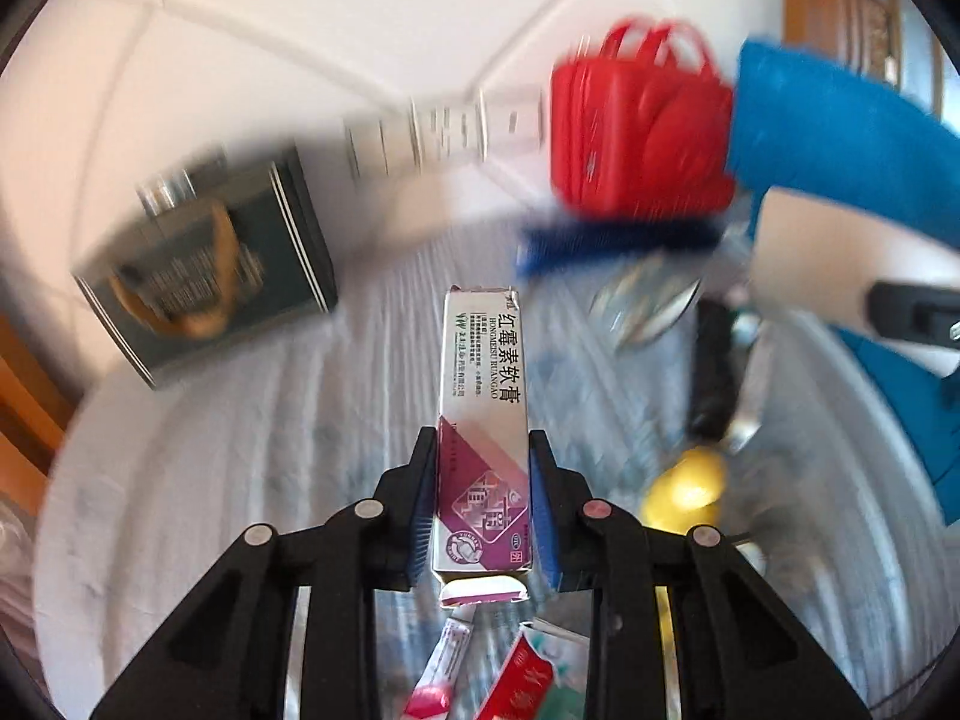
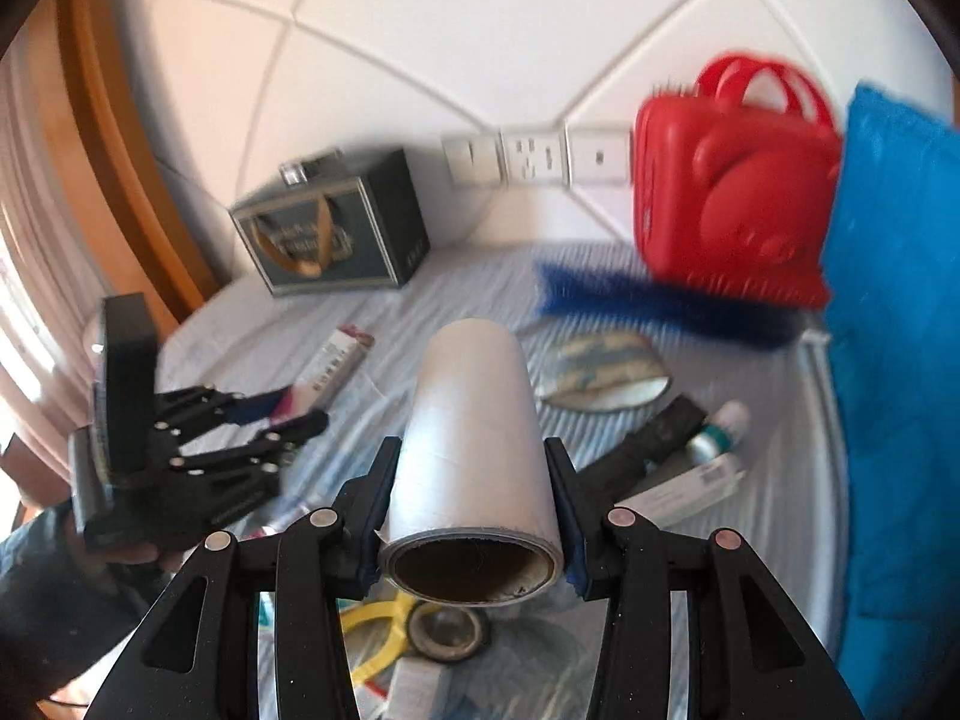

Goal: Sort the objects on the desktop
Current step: 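Grasp the white lint roller with the right tool while the left tool grasps an ointment box, then carry the lint roller and ointment box into the blue crate and release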

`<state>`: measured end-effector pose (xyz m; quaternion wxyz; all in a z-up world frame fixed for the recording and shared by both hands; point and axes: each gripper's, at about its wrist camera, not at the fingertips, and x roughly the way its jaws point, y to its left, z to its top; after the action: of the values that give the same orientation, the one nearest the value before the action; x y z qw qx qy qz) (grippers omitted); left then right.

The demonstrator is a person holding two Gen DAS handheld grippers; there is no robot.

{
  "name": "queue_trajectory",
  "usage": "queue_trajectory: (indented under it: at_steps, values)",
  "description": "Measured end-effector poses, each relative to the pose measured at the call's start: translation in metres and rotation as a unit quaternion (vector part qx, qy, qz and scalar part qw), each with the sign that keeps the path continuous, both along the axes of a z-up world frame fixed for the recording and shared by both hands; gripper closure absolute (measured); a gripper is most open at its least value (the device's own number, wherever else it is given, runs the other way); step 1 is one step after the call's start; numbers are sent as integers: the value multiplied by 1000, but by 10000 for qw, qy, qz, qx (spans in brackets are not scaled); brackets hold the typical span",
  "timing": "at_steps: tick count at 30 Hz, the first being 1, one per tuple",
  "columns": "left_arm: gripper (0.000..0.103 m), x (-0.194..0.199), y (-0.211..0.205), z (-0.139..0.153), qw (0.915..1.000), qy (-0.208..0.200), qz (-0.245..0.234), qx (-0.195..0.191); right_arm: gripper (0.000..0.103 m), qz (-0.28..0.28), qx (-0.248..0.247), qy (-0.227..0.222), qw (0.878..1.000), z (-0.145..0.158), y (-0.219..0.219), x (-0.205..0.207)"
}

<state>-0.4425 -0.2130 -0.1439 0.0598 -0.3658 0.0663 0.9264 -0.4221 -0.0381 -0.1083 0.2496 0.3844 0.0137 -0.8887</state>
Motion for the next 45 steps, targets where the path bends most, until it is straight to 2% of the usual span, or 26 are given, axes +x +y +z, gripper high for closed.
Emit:
queue_trajectory:
  at_steps: [4, 9, 13, 17, 20, 23, 29, 34, 37, 40, 41, 43, 45]
  values:
    - [75, 37, 22, 59, 9970, 691, -333, -94, 59, -123, -108, 533, 9984, 50, 21, 42]
    - [75, 72, 74, 126, 9875, 1254, -937, 200, 59, -470, -121, 1250, 9910, 107, 60, 104]
    - [75, 92, 145, 166, 9737, 1619, -1579, 280, 59, -901, -103, 1847, 9786, 149, 97, 160]
    - [75, 108, 222, 203, 9570, 1885, -2169, 395, 59, -1608, -220, 2318, 9591, 188, 168, 204]
    - [75, 115, 276, 225, 9453, 2112, -2445, 459, 59, -2058, -179, 2496, 9460, 207, 219, 220]
    - [75, 114, 331, 240, 9385, 2189, -2619, 520, 59, -2395, -179, 2535, 9370, 222, 274, 225]
    - [75, 113, 408, 255, 9371, 2160, -2704, 457, 59, -2842, -159, 2387, 9284, 233, 366, 206]
    - [72, 104, 447, 264, 9461, 1966, -2544, 386, 58, -2983, -248, 2215, 9281, 233, 407, 177]
    - [54, 102, 457, 272, 9524, 1995, -2272, 400, 51, -3042, -325, 2249, 9251, 234, 421, 166]
    - [30, 109, 459, 276, 9524, 2269, -2012, 309, 41, -2949, -408, 2377, 9246, 239, 427, 172]
    - [25, 112, 458, 278, 9523, 2347, -1926, 291, 36, -2941, -417, 2406, 9240, 239, 427, 174]
    - [24, 114, 453, 280, 9522, 2420, -1839, 313, 34, -2881, -483, 2457, 9243, 241, 429, 178]
    - [22, 117, 446, 278, 9535, 2454, -1723, 302, 23, -2783, -553, 2430, 9276, 240, 428, 180]
